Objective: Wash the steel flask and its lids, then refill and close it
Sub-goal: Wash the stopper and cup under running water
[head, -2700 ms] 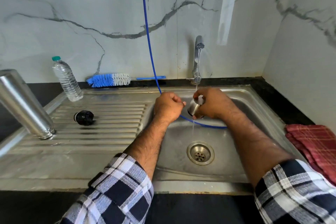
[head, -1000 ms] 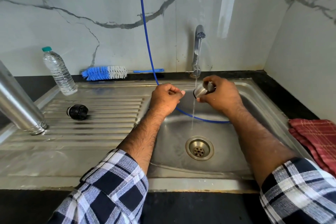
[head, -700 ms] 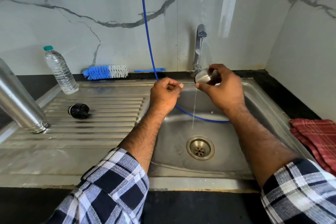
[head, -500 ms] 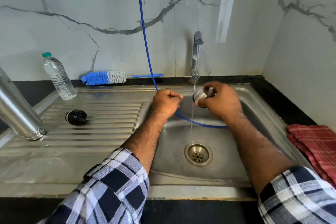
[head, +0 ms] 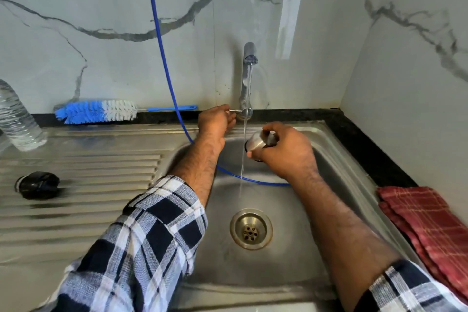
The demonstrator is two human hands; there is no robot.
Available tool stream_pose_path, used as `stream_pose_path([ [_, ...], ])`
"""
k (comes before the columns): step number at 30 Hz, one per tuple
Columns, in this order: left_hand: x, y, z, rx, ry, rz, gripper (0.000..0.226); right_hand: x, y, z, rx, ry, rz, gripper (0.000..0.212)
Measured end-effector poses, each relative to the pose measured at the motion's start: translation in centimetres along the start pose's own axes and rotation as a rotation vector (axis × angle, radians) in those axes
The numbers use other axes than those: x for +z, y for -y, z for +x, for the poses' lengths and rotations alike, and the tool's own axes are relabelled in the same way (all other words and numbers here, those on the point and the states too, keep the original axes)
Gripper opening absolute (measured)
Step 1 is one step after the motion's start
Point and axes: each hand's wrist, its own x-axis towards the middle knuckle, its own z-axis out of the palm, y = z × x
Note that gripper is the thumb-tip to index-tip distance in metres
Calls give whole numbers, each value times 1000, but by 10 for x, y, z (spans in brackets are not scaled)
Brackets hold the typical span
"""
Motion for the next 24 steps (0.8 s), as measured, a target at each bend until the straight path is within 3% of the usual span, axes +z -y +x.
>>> stream_pose_path([
  [3,9,-5,-4,57,74,-36,32,1,1,2,2,-5,-8,59],
  [7,25,-21,-9,178,186,326,33,0,0,2,8,-1,-8,61],
  [11,7,-31,-8,184,303,484,46,-2,2,1,3,31,3,61],
  [15,-27,-18,-23,254,140,565,25,-3,12,-8,-45,80,7,61],
  [17,-46,-7,-43,268,139,612,13,-3,19,-14,-63,98,14,61],
  [24,-101,-17,-106,316,53,684,22,-8,47,-36,-69,127,-15,59],
])
